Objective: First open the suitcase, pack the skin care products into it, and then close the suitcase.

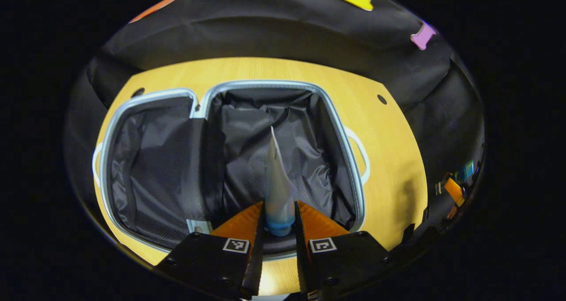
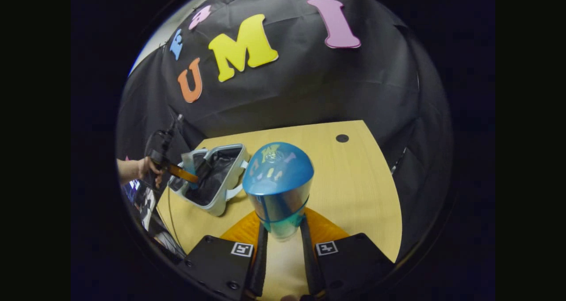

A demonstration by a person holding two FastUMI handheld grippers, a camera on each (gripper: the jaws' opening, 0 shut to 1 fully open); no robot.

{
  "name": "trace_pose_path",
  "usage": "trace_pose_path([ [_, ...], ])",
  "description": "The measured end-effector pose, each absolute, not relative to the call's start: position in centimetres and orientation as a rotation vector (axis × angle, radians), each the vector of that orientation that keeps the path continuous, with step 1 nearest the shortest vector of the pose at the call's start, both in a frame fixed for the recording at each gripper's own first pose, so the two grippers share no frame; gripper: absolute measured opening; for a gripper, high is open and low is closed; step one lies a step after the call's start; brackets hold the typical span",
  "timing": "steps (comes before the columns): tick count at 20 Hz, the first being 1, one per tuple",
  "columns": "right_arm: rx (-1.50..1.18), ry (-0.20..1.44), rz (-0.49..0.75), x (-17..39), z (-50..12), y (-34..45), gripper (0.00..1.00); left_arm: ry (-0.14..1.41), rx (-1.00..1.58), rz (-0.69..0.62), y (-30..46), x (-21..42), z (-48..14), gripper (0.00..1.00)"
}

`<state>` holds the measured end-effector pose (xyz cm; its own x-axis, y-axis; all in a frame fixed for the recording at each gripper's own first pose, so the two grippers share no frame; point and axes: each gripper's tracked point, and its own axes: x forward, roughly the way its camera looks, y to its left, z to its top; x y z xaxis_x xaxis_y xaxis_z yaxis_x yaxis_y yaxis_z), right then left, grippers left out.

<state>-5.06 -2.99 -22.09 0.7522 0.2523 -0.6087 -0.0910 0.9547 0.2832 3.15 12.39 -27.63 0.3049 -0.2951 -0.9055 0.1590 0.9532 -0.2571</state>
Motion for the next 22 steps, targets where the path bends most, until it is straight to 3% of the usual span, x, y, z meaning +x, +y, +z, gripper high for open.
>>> trace_pose_path([
  [8,0.293,0.677,0.110,-9.9,-19.5,-5.9,0.34,1.548,-0.089,-0.350,13.0,2.7,-32.8,0.36],
  [13,0.308,0.683,0.132,-10.7,-19.3,-5.1,0.34,1.711,-0.118,-0.330,12.9,1.6,-33.8,0.36],
  [16,0.297,0.677,0.159,-10.3,-19.1,-4.3,0.34,1.705,-0.131,-0.329,12.9,2.0,-33.4,0.37],
  [20,0.269,0.681,0.214,-9.4,-18.6,-2.3,0.34,1.686,-0.181,-0.322,13.4,1.1,-32.5,0.46],
  [22,0.256,0.689,0.255,-8.6,-18.3,-0.8,0.34,1.655,-0.177,-0.327,14.0,1.1,-31.7,0.61],
])
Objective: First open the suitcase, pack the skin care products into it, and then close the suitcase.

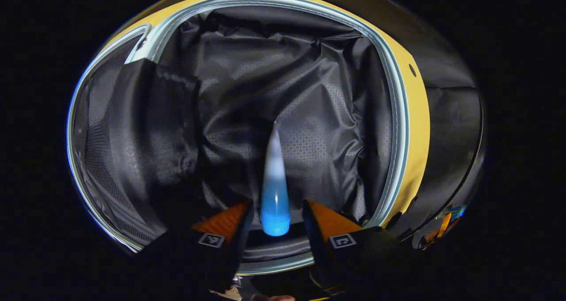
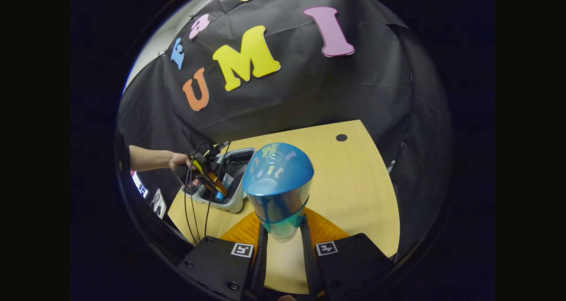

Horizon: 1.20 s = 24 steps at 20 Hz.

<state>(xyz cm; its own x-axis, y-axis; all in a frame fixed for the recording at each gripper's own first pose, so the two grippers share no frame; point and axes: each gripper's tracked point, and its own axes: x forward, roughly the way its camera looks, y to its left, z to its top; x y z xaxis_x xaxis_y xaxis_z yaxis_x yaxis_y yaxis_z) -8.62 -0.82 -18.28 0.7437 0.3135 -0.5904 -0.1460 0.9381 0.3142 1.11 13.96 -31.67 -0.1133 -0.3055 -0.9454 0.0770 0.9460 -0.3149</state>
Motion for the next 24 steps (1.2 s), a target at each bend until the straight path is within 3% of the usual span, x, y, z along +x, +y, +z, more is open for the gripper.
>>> trace_pose_path([
  [1,0.262,0.692,0.277,-8.1,-18.0,0.2,0.34,1.630,-0.179,-0.337,14.3,1.0,-30.8,0.81],
  [2,0.278,0.692,0.304,-7.5,-17.3,1.4,0.34,1.594,-0.183,-0.351,14.5,1.3,-29.6,0.78],
  [3,0.287,0.686,0.347,-6.4,-16.6,3.4,0.34,1.528,-0.175,-0.359,14.5,1.3,-28.3,0.89],
  [7,0.237,0.732,0.488,-3.7,-16.5,10.1,0.34,1.225,-0.164,-0.417,14.1,0.4,-22.8,0.93],
  [10,0.233,0.837,0.580,-2.0,-18.3,15.8,0.34,0.980,-0.132,-0.384,15.1,-1.8,-19.4,0.99],
  [14,0.204,0.995,0.626,0.0,-22.4,21.8,0.34,0.764,-0.131,-0.254,16.9,-7.5,-15.5,0.99],
  [18,0.232,1.191,0.571,2.6,-27.6,25.9,0.34,0.716,-0.235,-0.127,18.4,-13.6,-14.7,0.99],
  [24,0.204,1.410,0.427,4.4,-34.2,28.3,0.34,0.710,-0.312,-0.040,21.4,-17.7,-14.2,0.98],
])
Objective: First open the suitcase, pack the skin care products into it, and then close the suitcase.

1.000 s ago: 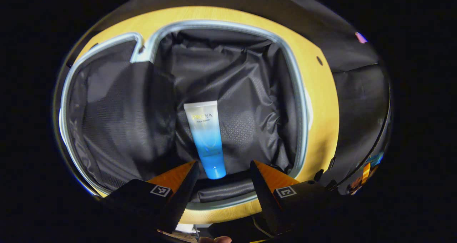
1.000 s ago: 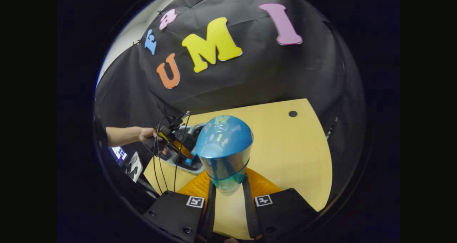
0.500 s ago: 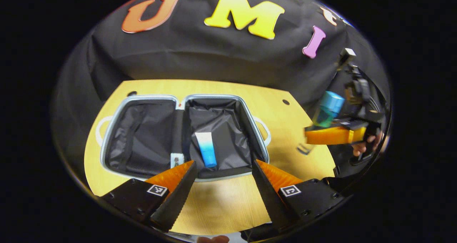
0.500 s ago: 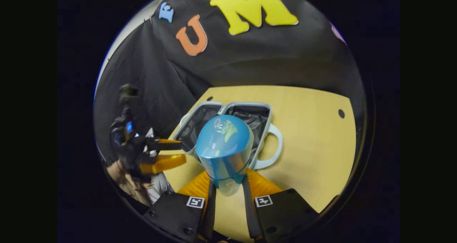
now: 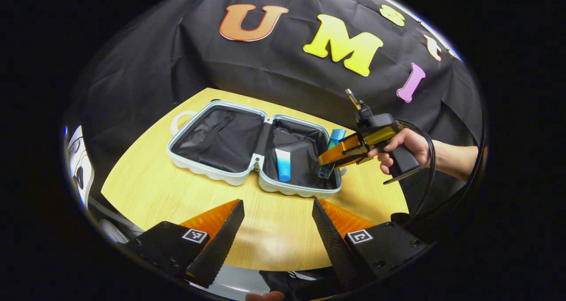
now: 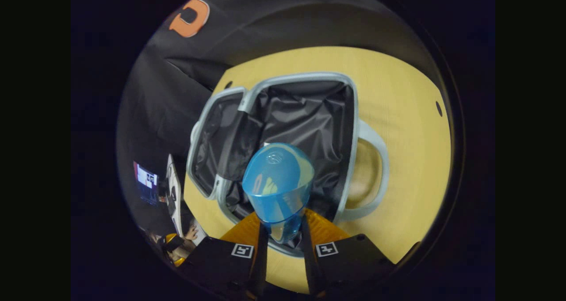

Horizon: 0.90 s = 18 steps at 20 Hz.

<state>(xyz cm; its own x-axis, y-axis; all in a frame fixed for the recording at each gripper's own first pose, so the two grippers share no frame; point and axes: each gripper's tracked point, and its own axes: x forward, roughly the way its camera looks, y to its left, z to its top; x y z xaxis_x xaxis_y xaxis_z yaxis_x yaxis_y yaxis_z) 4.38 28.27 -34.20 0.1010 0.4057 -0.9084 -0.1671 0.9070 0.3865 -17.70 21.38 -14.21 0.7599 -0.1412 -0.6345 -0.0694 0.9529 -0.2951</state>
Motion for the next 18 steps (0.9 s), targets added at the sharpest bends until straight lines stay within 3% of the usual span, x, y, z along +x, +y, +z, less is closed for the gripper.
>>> trace_pose_path([
  [4,0.292,1.535,0.272,4.8,-37.0,29.1,0.32,0.690,-0.338,-0.003,22.9,-18.8,-13.0,0.99],
  [9,0.264,1.531,0.123,6.5,-39.0,28.2,0.31,0.692,-0.346,0.023,24.1,-19.0,-13.4,0.98],
  [18,0.219,1.501,0.089,6.5,-39.1,28.3,0.41,0.688,-0.364,0.046,24.3,-19.2,-13.2,0.99],
])
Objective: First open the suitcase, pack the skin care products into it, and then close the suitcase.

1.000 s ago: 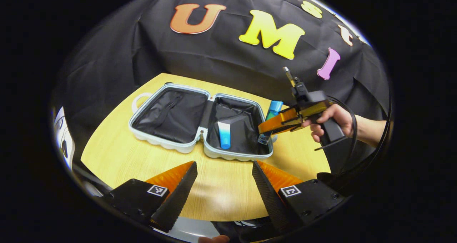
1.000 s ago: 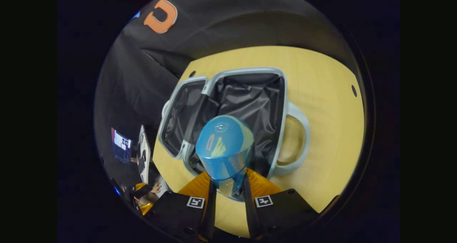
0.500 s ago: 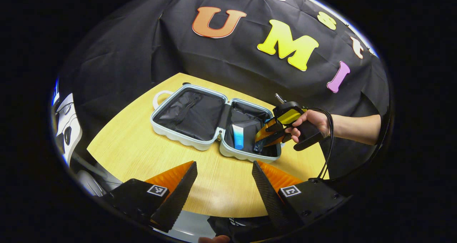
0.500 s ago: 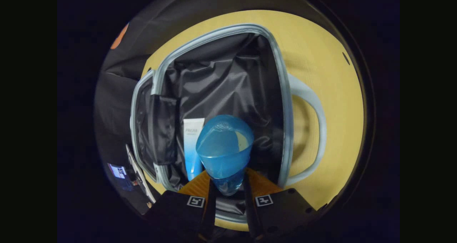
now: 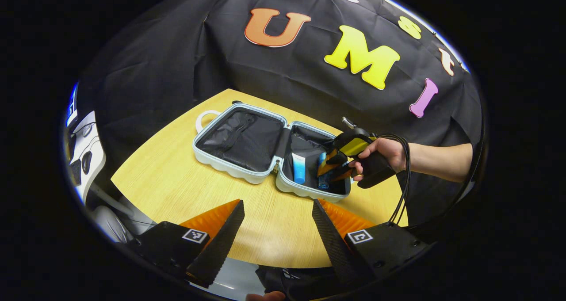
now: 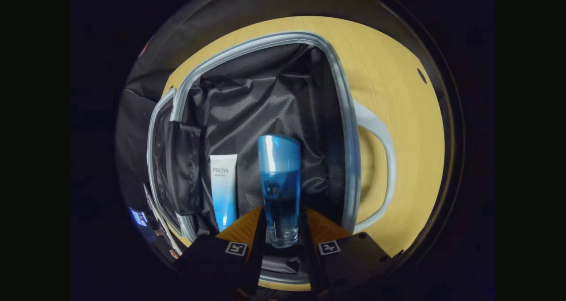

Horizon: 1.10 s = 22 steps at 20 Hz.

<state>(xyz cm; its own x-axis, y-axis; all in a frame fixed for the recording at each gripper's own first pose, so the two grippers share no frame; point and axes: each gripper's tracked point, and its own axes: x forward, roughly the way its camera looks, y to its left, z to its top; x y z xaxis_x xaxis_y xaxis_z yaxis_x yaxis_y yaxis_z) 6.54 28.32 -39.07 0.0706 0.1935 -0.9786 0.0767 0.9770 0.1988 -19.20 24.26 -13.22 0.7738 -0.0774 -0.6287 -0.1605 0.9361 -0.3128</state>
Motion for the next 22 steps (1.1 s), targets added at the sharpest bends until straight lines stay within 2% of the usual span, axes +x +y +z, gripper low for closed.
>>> trace_pose_path([
  [3,0.222,1.480,0.143,5.5,-37.1,28.3,0.46,0.677,-0.367,0.056,25.3,-18.6,-13.0,0.99],
  [5,0.231,1.421,0.190,4.9,-35.0,27.7,0.59,0.670,-0.361,0.052,26.3,-17.9,-13.2,0.99],
  [6,0.225,1.380,0.218,4.4,-33.8,27.2,0.61,0.666,-0.352,0.048,27.0,-17.5,-13.4,0.99],
  [7,0.211,1.325,0.256,4.2,-32.6,26.6,0.63,0.661,-0.344,0.046,27.9,-17.0,-13.6,0.99],
  [8,0.180,1.255,0.296,4.1,-31.4,25.8,0.58,0.660,-0.343,0.044,28.8,-16.4,-13.9,0.99],
  [9,0.098,1.142,0.321,4.0,-29.9,23.8,0.64,0.665,-0.355,0.036,30.0,-15.5,-14.4,0.99],
  [10,0.036,1.060,0.349,3.5,-28.8,22.2,0.60,0.660,-0.369,0.039,31.6,-14.4,-14.6,0.99],
  [11,0.029,1.001,0.377,2.6,-27.3,21.6,0.62,0.647,-0.385,0.037,33.0,-13.6,-14.5,0.99],
  [12,0.023,0.929,0.418,1.3,-25.5,20.8,0.69,0.629,-0.403,0.035,34.7,-12.0,-14.8,0.99],
  [14,0.013,0.794,0.463,-1.2,-22.6,18.7,0.68,0.595,-0.463,0.039,38.1,-8.9,-15.9,0.99],
  [17,0.047,0.742,0.411,-3.7,-20.7,14.7,0.68,0.562,-0.546,0.040,41.3,-5.8,-17.8,0.99],
  [22,0.104,0.732,0.238,-6.1,-18.8,7.7,0.69,0.558,-0.687,0.111,49.4,0.1,-21.7,0.98],
])
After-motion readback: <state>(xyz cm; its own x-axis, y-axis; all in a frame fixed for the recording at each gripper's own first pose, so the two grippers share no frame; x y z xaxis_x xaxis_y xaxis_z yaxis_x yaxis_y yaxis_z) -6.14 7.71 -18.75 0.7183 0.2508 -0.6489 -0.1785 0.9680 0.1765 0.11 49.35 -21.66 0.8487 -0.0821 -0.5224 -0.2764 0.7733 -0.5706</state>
